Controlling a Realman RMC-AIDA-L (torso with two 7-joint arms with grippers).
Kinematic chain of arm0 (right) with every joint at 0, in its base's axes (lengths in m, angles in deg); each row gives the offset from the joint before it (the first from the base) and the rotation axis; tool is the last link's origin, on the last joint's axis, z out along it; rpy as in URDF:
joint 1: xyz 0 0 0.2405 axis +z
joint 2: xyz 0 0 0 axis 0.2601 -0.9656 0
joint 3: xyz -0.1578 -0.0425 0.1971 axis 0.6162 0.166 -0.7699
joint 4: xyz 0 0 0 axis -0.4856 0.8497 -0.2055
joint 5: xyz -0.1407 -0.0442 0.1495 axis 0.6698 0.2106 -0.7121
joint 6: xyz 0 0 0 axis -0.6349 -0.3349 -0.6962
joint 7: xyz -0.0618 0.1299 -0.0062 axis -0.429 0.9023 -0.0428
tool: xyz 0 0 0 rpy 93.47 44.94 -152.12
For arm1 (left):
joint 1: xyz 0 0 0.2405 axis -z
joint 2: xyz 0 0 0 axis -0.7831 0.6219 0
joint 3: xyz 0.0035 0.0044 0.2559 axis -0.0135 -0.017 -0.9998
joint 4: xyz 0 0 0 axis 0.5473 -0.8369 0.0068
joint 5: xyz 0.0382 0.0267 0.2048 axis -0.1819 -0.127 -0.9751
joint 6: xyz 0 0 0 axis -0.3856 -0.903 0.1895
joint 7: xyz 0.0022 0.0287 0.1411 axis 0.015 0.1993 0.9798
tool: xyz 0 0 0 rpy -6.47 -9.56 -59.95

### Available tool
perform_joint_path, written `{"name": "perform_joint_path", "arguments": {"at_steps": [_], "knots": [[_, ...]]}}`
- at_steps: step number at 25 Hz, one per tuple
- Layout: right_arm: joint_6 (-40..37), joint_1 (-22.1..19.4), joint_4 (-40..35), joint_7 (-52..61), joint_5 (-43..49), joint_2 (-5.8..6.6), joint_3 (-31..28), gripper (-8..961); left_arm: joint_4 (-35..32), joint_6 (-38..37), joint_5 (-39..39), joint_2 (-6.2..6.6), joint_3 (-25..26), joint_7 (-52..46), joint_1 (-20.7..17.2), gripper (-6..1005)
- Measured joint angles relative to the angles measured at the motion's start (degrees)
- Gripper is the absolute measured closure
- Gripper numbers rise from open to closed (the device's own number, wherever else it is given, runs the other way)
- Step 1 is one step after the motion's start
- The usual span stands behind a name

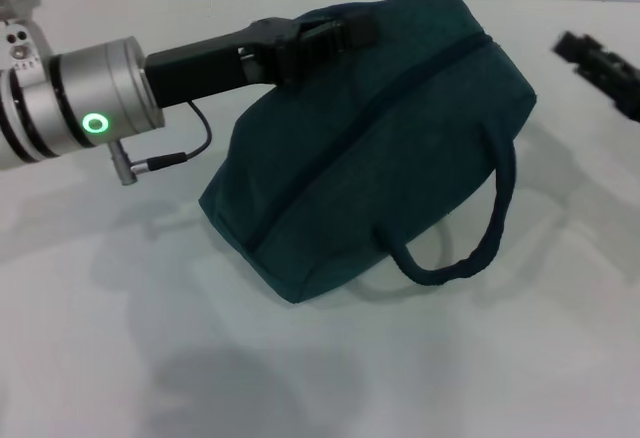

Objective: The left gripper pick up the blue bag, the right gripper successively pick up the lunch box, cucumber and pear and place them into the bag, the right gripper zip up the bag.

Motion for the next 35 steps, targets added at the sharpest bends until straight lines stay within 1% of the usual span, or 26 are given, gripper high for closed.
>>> {"name": "perform_joint_path", "arguments": {"at_steps": [3, 5, 7, 9, 14, 19, 24, 27, 33, 35], "knots": [[-1.7, -2.1, 0.2, -0.3, 0.2, 1.69, -1.6, 305, 2.8, 0.4, 0.7, -0.10, -0.2, 1.6, 1.8, 884], [-2.2, -3.4, 0.3, -0.4, 0.1, 2.95, -2.4, 297, 4.8, 0.9, 1.8, -0.13, -0.8, 2.9, 2.7, 880], [-2.4, -4.2, 0.3, -0.5, 0.1, 3.51, -3.1, 289, 5.9, 2.4, 2.8, -0.24, -2.0, 3.5, 3.5, 875], [-2.8, -5.1, 0.2, -0.5, 0.2, 3.92, -4.0, 281, 7.1, 4.7, 4.2, -0.35, -4.3, 4.1, 4.4, 871], [-3.9, -5.6, 0.6, -0.6, 0.3, 4.11, -4.8, 262, 8.8, 10.7, 10.1, -0.42, -13.0, 5.1, 5.8, 860], [-4.0, -5.6, 1.0, -0.6, 0.3, 3.89, -4.6, 242, 8.8, 17.7, 14.5, -0.50, -19.0, 5.7, 6.1, 848], [-4.0, -5.5, 1.0, -0.6, 1.0, 3.84, -4.6, 222, 8.8, 20.4, 15.1, -0.53, -19.9, 7.0, 6.1, 837], [-4.2, -5.3, 0.9, -0.6, 1.2, 3.84, -4.5, 210, 8.8, 20.3, 16.0, -0.55, -19.9, 9.3, 5.8, 831], [-5.1, -5.1, 0.8, -0.7, 1.7, 3.93, -4.5, 187, 8.8, 20.2, 17.5, -0.51, -20.0, 10.6, 5.3, 817], [-5.8, -5.1, 0.6, -1.0, 2.2, 4.02, -4.7, 179, 8.8, 20.2, 18.2, -0.48, -20.0, 11.6, 5.1, 702]]}}
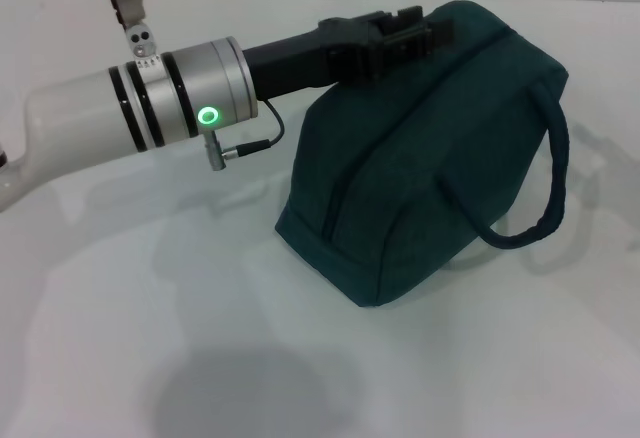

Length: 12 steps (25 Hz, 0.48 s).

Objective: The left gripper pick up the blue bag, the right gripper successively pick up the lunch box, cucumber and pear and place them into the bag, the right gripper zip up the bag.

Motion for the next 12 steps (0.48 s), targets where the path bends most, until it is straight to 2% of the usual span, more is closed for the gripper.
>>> {"name": "perform_joint_path", "arguments": {"at_steps": [6, 11, 12], "knots": [[-1.5, 0.3, -0.2, -0.8, 2.4, 0.77, 0.0, 155, -0.4, -0.5, 1.8, 0.05, 0.0, 3.0, -0.3, 355], [-4.8, 0.5, -0.3, -3.6, 3.3, 1.12, 0.0, 128, -0.7, -2.8, 3.4, 0.33, 0.1, 5.3, -0.3, 151], [-5.9, 0.5, -0.3, -4.4, 3.4, 1.13, 0.0, 121, -1.0, -3.4, 3.8, 0.44, 0.4, 5.7, -0.4, 149]]}}
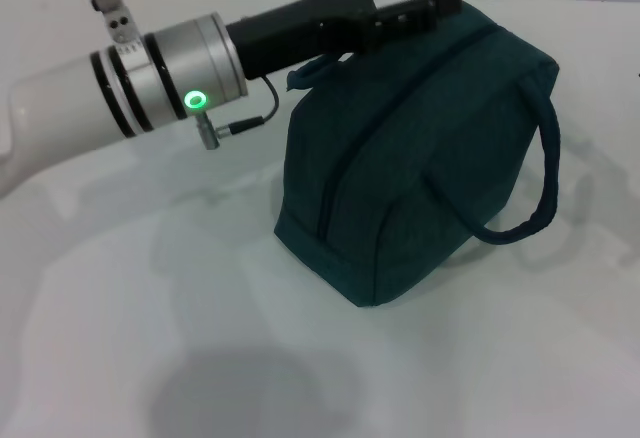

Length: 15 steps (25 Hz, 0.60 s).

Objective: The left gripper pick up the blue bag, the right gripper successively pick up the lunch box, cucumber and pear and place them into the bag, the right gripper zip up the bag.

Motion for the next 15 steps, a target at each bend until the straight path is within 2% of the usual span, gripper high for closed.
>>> {"name": "perform_joint_path", "arguments": {"at_steps": [4, 8, 10, 15], "knots": [[-2.9, 0.2, 0.0, -2.0, 0.7, 0.05, 0.1, 95, -3.2, -1.9, 0.3, 0.41, 0.8, 0.4, -1.2, 139], [-5.5, 0.7, -1.1, -3.7, 4.2, 0.37, -0.1, 76, -10.1, -5.0, -0.3, 0.99, 0.8, 0.3, -4.5, 130], [-6.9, 0.8, -2.4, -5.1, 6.5, 0.42, -0.1, 76, -13.4, -7.1, -0.9, 1.92, 0.8, 0.1, -6.2, 125], [-9.3, 0.8, -7.2, -9.8, 14.9, -0.06, -0.1, 76, -15.8, -13.7, -2.4, 6.32, 0.8, 0.1, -9.6, 125]]}}
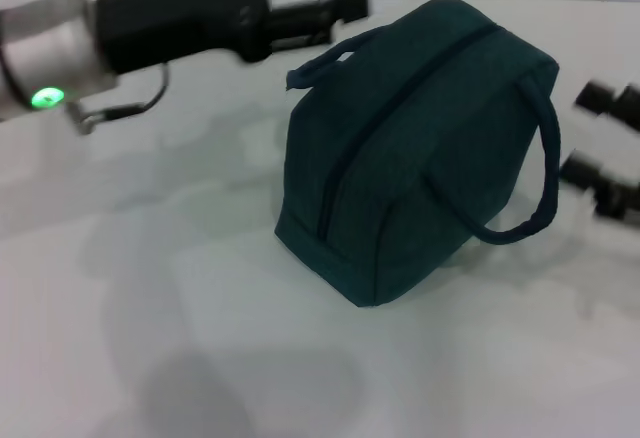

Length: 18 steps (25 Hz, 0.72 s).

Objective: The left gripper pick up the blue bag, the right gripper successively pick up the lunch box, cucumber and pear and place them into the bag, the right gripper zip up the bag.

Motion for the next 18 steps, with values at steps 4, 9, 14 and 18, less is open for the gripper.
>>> {"name": "perform_joint_path", "arguments": {"at_steps": [4, 9, 14, 18], "knots": [[-0.8, -0.4, -4.0, -4.7, 7.1, -1.28, 0.0, 76, -0.3, -4.3, -4.7, 1.57, 0.2, 2.5, -3.3, 126], [0.0, 0.5, -5.2, -6.0, 13.8, -3.29, -0.1, 76, -0.4, -7.6, -10.1, 1.40, 0.2, 7.0, -6.6, 126], [2.6, 0.9, -5.0, -7.8, 17.6, -5.86, 0.0, 76, -0.5, -12.0, -13.0, 1.47, 0.2, 8.3, -10.2, 127], [5.0, 1.1, -5.2, -7.6, 22.1, -7.03, 0.2, 76, -0.5, -13.9, -14.8, 1.37, 0.2, 10.0, -12.6, 127]]}}
